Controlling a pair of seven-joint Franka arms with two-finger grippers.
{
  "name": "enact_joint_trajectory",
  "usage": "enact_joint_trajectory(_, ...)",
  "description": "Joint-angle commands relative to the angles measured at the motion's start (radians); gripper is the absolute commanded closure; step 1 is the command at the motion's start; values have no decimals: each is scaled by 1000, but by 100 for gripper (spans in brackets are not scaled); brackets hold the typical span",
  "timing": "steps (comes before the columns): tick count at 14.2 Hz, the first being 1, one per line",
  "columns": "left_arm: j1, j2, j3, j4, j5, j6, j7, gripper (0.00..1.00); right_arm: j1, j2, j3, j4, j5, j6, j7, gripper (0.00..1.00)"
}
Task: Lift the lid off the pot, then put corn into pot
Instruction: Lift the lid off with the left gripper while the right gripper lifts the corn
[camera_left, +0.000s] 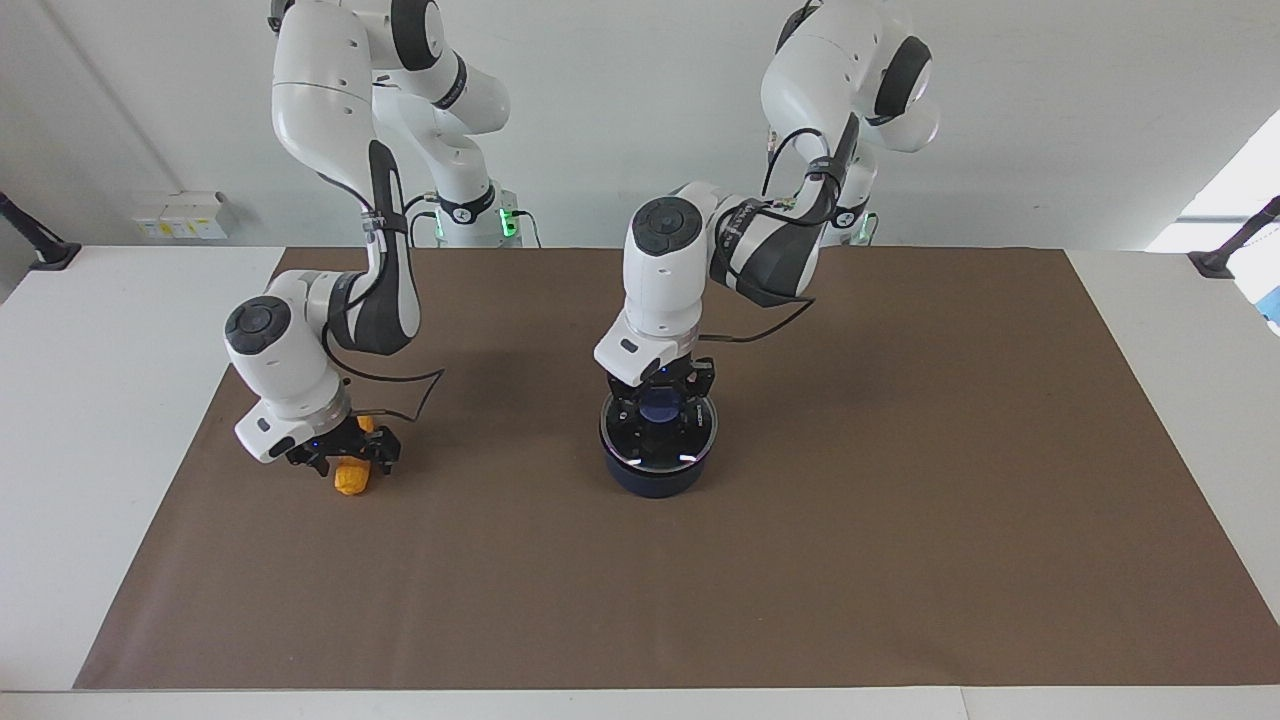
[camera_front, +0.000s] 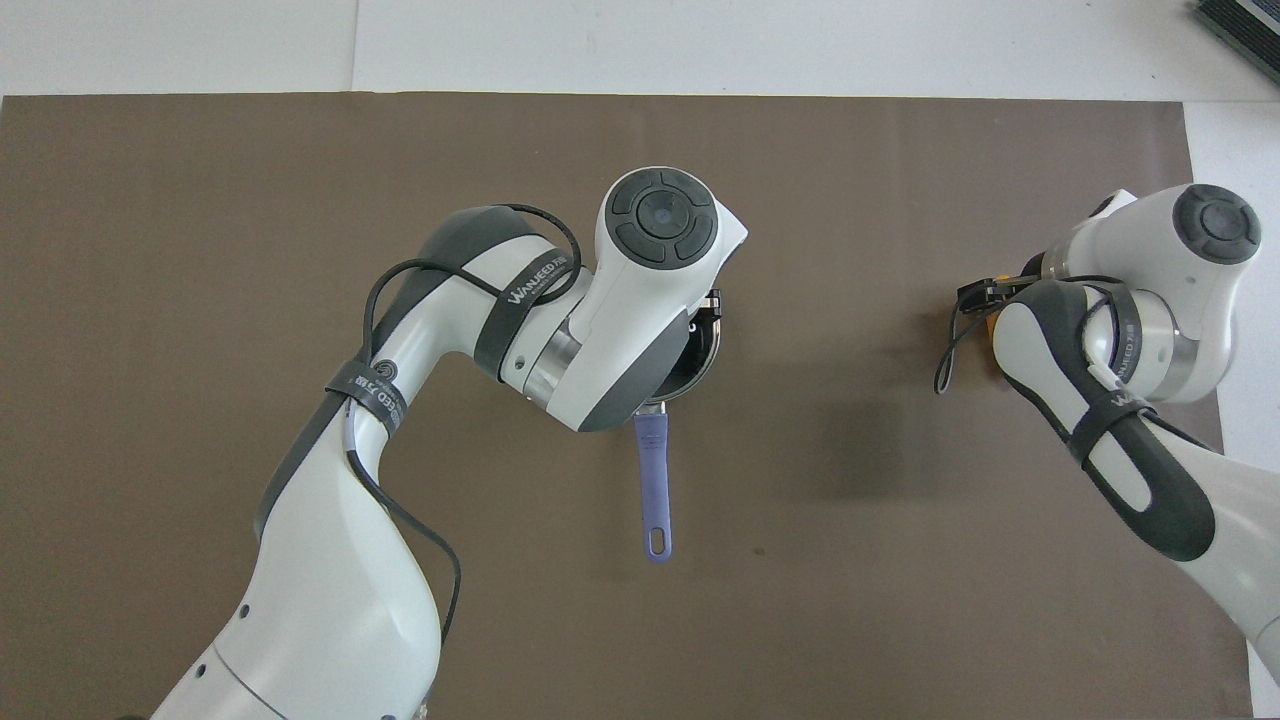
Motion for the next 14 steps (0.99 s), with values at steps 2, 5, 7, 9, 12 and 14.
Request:
enact_joint_trajectory(2, 1, -85, 14, -17, -10, -65, -4, 100, -8, -12, 3, -25, -5, -3, -30, 4)
enact_joint_trajectory(5, 69, -140, 12, -23, -10, -62, 7, 100, -23, -11, 3, -8, -10, -39, -36, 19)
enact_joint_trajectory(7, 130, -183, 11, -66, -12, -64, 42, 100, -22, -14, 3, -9, -10, -71, -33, 44)
enact_joint_trajectory(9, 194, -219, 11, -124, -12, -64, 123, 100, -22, -16, 2, -3, -11, -120, -35, 100)
enact_joint_trajectory(12, 291, -252, 14, -204, -12, -55, 255, 100, -25, -14, 3, 30, -8, -149, -20, 100)
enact_joint_trajectory(14, 362, -292, 14, -302, -10, 5, 341, 100, -17, -28, 2, 70, -7, -155, 20, 100)
